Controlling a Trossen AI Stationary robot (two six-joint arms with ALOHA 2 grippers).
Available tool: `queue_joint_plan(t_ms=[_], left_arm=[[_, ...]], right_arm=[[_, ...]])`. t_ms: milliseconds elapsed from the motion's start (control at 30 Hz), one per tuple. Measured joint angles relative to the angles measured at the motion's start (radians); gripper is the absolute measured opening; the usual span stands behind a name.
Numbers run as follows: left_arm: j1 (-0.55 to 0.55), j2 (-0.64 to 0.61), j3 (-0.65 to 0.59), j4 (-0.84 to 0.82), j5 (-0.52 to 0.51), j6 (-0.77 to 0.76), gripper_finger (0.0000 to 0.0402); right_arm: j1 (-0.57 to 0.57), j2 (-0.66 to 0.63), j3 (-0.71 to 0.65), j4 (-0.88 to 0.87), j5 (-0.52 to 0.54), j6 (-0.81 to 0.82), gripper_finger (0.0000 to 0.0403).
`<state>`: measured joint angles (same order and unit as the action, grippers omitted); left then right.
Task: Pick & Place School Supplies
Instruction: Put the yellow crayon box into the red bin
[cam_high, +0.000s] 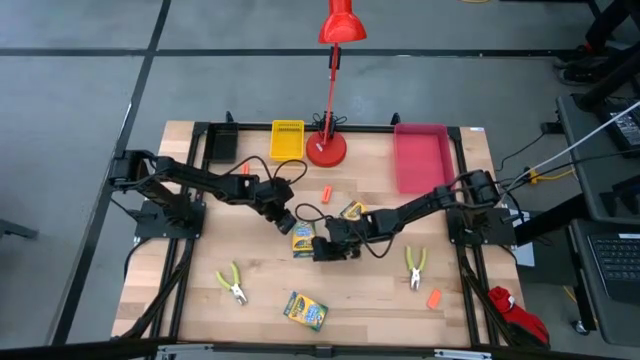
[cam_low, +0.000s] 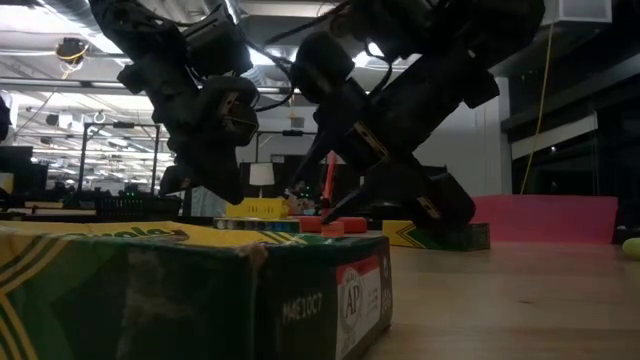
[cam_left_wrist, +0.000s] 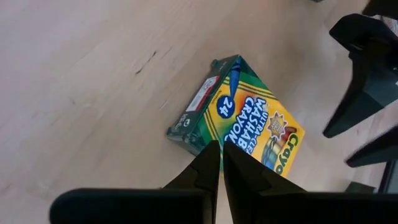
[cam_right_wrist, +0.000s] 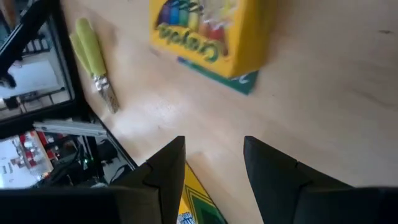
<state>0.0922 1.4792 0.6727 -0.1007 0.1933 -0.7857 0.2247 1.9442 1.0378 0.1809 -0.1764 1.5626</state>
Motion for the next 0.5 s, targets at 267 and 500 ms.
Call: queue_joint_plan(t_ms=[267,500], left_arm=[[-0.094,-0.161,0.0,-0.167,-0.261,0.052,0.0015],[-0.217,-0.328,0.0,-0.36,-0.464,0.011,0.0015]], right_arm=[[0.108,0.0,0.0,0.02,0.175,-0.418,0.0166],[0.182,0.0,-0.001,0.126,0.34,-0.908,0.0166]])
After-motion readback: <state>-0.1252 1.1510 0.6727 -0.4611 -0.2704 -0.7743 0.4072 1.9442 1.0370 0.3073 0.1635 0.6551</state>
